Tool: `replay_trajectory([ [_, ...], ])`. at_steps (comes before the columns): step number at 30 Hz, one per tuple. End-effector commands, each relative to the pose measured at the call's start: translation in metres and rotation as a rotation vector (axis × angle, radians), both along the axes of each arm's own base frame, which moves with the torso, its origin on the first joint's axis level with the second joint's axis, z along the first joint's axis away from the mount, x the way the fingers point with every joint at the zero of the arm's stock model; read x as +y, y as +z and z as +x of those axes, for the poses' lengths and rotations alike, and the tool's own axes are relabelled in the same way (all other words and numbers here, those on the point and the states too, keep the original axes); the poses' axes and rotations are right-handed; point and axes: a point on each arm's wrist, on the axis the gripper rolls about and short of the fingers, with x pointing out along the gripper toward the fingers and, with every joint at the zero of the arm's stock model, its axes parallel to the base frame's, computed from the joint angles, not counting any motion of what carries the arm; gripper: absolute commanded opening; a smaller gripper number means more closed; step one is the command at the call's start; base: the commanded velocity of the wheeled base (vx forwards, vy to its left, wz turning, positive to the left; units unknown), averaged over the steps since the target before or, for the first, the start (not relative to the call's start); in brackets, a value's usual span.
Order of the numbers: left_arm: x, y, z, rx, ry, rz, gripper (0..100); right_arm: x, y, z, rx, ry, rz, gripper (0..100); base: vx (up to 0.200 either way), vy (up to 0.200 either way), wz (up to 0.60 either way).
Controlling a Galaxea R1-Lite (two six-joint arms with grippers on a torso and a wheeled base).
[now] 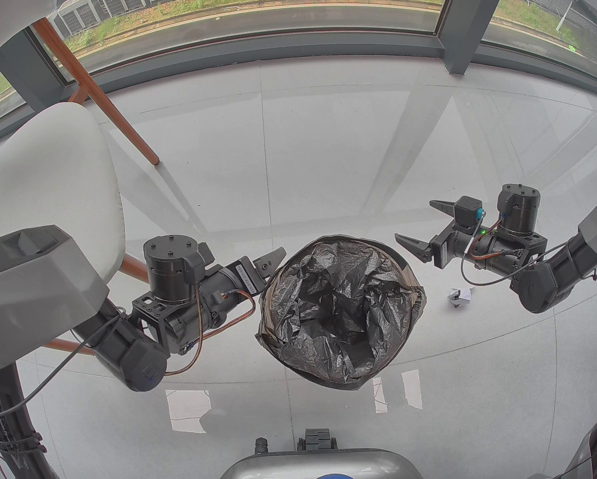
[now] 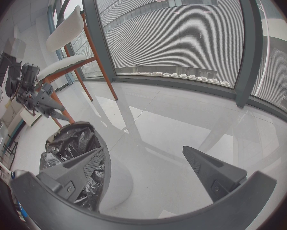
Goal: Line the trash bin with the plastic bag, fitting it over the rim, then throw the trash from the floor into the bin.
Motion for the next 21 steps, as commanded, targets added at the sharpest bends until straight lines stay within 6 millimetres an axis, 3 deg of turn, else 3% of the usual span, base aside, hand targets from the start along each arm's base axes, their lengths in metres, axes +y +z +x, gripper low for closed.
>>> replay_trajectory([
  [1, 0.018, 0.014, -0.033, 0.032, 0.006, -0.026, 100, -0.01, 0.034, -0.034, -0.023, -0.024, 0.057, 100, 0.0, 0.0, 0.0],
  [3, 0.026, 0.014, -0.046, 0.049, 0.009, -0.019, 100, -0.017, 0.036, -0.051, 0.002, -0.058, 0.077, 100, 0.0, 0.0, 0.0],
  [4, 0.034, 0.015, -0.062, 0.067, 0.007, -0.011, 100, -0.025, 0.034, -0.069, 0.045, -0.107, 0.095, 100, 0.0, 0.0, 0.0],
  [7, 0.043, 0.021, -0.082, 0.077, -0.028, -0.022, 100, -0.039, 0.024, -0.106, 0.129, -0.18, 0.128, 100, 0.0, 0.0, 0.0],
  [8, 0.043, 0.021, -0.082, 0.077, -0.028, -0.022, 100, -0.04, 0.023, -0.107, 0.136, -0.186, 0.13, 100, 0.0, 0.0, 0.0],
  [9, 0.048, 0.025, -0.093, 0.096, -0.065, -0.063, 100, -0.056, 0.009, -0.132, 0.204, -0.275, 0.134, 100, 0.0, 0.0, 0.0],
  [10, 0.048, 0.025, -0.093, 0.096, -0.065, -0.063, 100, -0.057, 0.008, -0.134, 0.21, -0.282, 0.135, 100, 0.0, 0.0, 0.0],
  [12, 0.058, 0.026, -0.095, 0.147, -0.06, -0.158, 100, -0.076, -0.007, -0.162, 0.275, -0.377, 0.138, 100, 0.0, 0.0, 0.0],
  [15, 0.063, 0.032, -0.092, 0.174, -0.048, -0.253, 100, -0.089, -0.019, -0.181, 0.321, -0.438, 0.133, 100, 0.0, 0.0, 0.0],
  [18, 0.064, 0.048, -0.094, 0.152, -0.055, -0.325, 100, -0.094, -0.031, -0.198, 0.374, -0.46, 0.12, 100, 0.0, 0.0, 0.0],
  [21, 0.064, 0.05, -0.097, 0.168, -0.052, -0.364, 100, -0.097, -0.043, -0.222, 0.423, -0.483, 0.109, 100, 0.0, 0.0, 0.0],
])
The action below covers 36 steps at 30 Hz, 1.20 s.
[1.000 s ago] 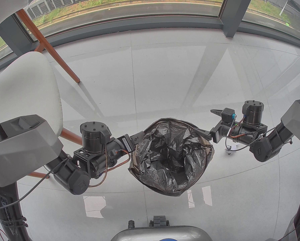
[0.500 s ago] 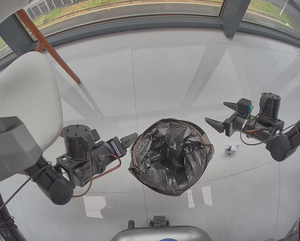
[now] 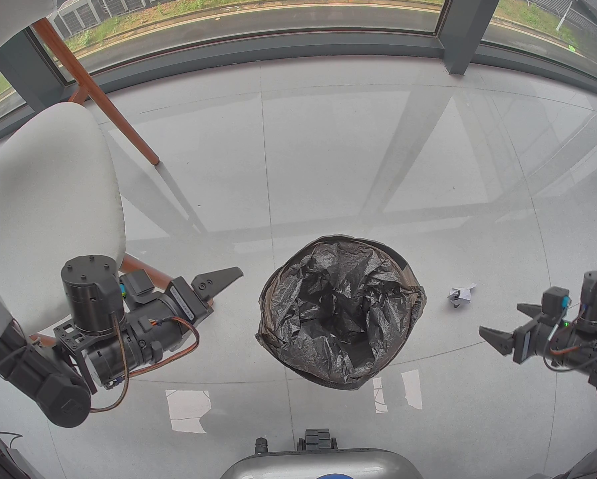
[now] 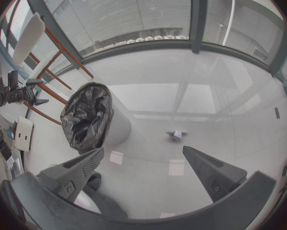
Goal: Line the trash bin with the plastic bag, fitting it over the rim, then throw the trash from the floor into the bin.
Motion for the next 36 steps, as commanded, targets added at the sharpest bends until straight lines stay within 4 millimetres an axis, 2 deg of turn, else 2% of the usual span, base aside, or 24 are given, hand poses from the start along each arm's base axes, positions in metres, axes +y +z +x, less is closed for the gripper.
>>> replay_trajectory([
  [1, 0.011, 0.023, -0.015, -0.011, 0.007, -0.127, 100, -0.019, -0.009, -0.055, 0.044, -0.118, 0.006, 100, 0.0, -0.2, 0.0],
  [5, 0.016, 0.022, -0.028, 0.005, 0.017, -0.136, 100, -0.026, -0.002, -0.064, 0.008, -0.167, 0.012, 100, 0.0, -0.2, 0.0],
  [6, 0.019, 0.022, -0.037, 0.004, 0.005, -0.13, 100, -0.03, 0.001, -0.067, -0.004, -0.193, 0.014, 100, 0.0, -0.2, 0.0],
  [11, 0.025, 0.018, -0.057, 0.019, -0.009, -0.116, 100, -0.033, -0.001, -0.074, 0.033, -0.221, 0.018, 100, 0.0, -0.2, 0.0],
  [17, 0.026, 0.004, -0.07, 0.023, -0.053, -0.01, 100, -0.033, -0.002, -0.078, 0.056, -0.219, 0.012, 100, 0.0, -0.2, 0.0],
  [27, 0.022, 0.001, -0.077, 0.025, -0.088, 0.011, 100, -0.03, -0.014, -0.085, 0.194, -0.198, 0.008, 100, 0.0, -0.2, 0.0],
  [30, 0.023, 0.0, -0.077, 0.028, -0.09, 0.016, 100, -0.027, -0.017, -0.078, 0.224, -0.177, 0.006, 100, 0.0, -0.2, 0.0],
  [36, 0.019, 0.003, -0.076, 0.009, -0.103, 0.01, 100, -0.023, -0.009, -0.039, 0.197, -0.139, 0.007, 100, 0.0, -0.2, 0.0],
])
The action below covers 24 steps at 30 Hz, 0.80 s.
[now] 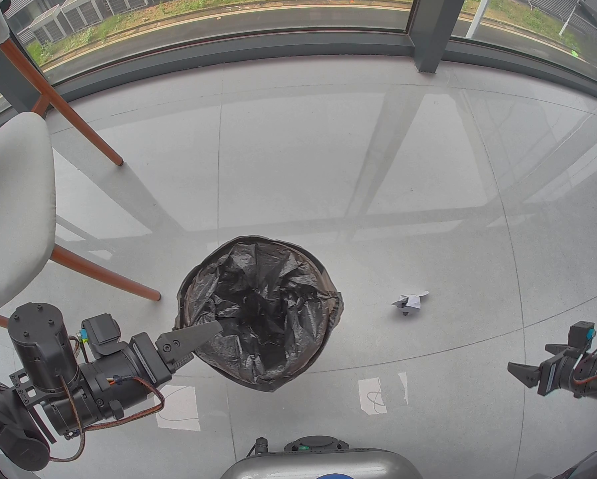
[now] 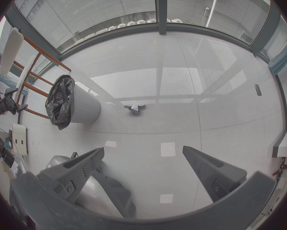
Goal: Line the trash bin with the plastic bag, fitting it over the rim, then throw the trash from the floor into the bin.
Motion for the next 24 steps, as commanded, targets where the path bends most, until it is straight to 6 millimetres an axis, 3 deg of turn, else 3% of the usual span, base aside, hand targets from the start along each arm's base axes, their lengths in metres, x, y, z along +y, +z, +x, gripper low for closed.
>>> replay_trajectory([
  [1, -0.003, 0.003, 0.002, -0.017, -0.011, -0.001, 100, 0.006, 0.0, 0.036, 0.025, 0.043, 0.003, 100, 0.0, -0.2, 0.0],
  [3, -0.004, 0.004, 0.003, -0.028, -0.013, 0.004, 100, 0.008, -0.001, 0.042, 0.03, 0.053, 0.001, 100, 0.0, -0.2, 0.0],
  [4, -0.005, 0.004, 0.006, -0.051, -0.014, 0.032, 100, 0.01, -0.003, 0.056, 0.035, 0.064, 0.001, 100, 0.0, 0.0, 0.0],
  [12, -0.011, 0.002, 0.025, -0.096, 0.085, 0.119, 100, 0.03, -0.025, 0.1, 0.087, 0.139, -0.006, 100, 0.0, 0.0, 0.0],
  [24, 0.001, 0.021, 0.049, -0.134, 0.275, -0.021, 100, 0.036, -0.063, 0.127, 0.011, 0.151, -0.005, 100, 0.0, 0.0, 0.0],
])
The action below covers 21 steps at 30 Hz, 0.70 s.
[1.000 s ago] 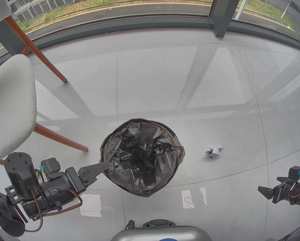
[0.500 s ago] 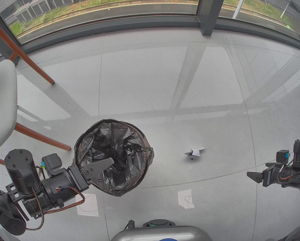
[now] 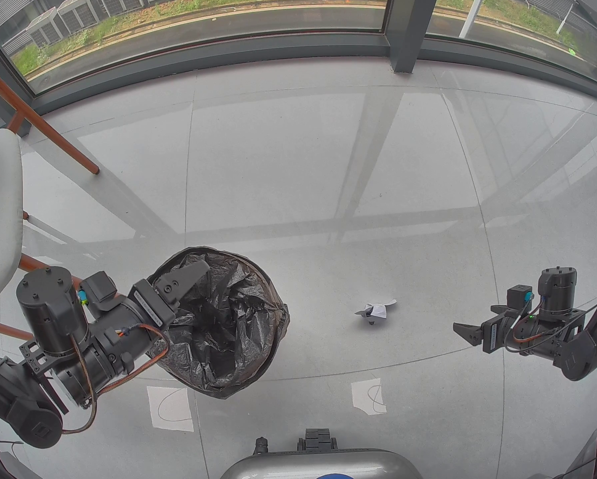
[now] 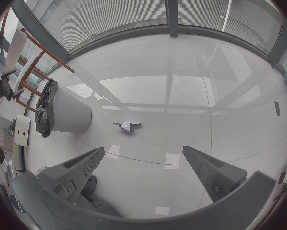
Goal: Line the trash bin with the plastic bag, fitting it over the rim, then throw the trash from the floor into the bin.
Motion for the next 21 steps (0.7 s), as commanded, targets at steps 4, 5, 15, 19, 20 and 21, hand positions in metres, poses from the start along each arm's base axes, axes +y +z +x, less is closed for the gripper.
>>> replay_trajectory([
  [4, 0.008, 0.004, 0.009, 0.002, 0.059, -0.067, 100, -0.001, -0.032, 0.0, 0.09, -0.002, -0.011, 100, 0.0, 0.0, 0.0],
  [5, 0.009, 0.003, 0.008, 0.007, 0.057, -0.067, 100, 0.0, -0.032, 0.0, 0.087, 0.0, -0.011, 100, 0.0, 0.0, 0.0],
  [15, 0.022, -0.016, -0.01, 0.095, -0.049, -0.04, 100, 0.013, -0.031, 0.01, 0.059, 0.041, -0.016, 100, 0.0, 0.0, 0.0],
  [19, 0.023, -0.016, -0.013, 0.08, -0.057, -0.004, 100, 0.024, -0.018, 0.027, -0.025, 0.069, -0.006, 100, 0.0, 0.0, 0.0],
  [20, 0.023, -0.017, -0.013, 0.076, -0.062, 0.011, 100, 0.029, -0.013, 0.031, -0.051, 0.084, -0.001, 100, 0.0, 0.0, 0.0],
  [21, 0.024, -0.017, -0.014, 0.073, -0.064, 0.023, 100, 0.033, -0.009, 0.033, -0.069, 0.099, 0.006, 100, 0.0, 0.0, 0.0],
])
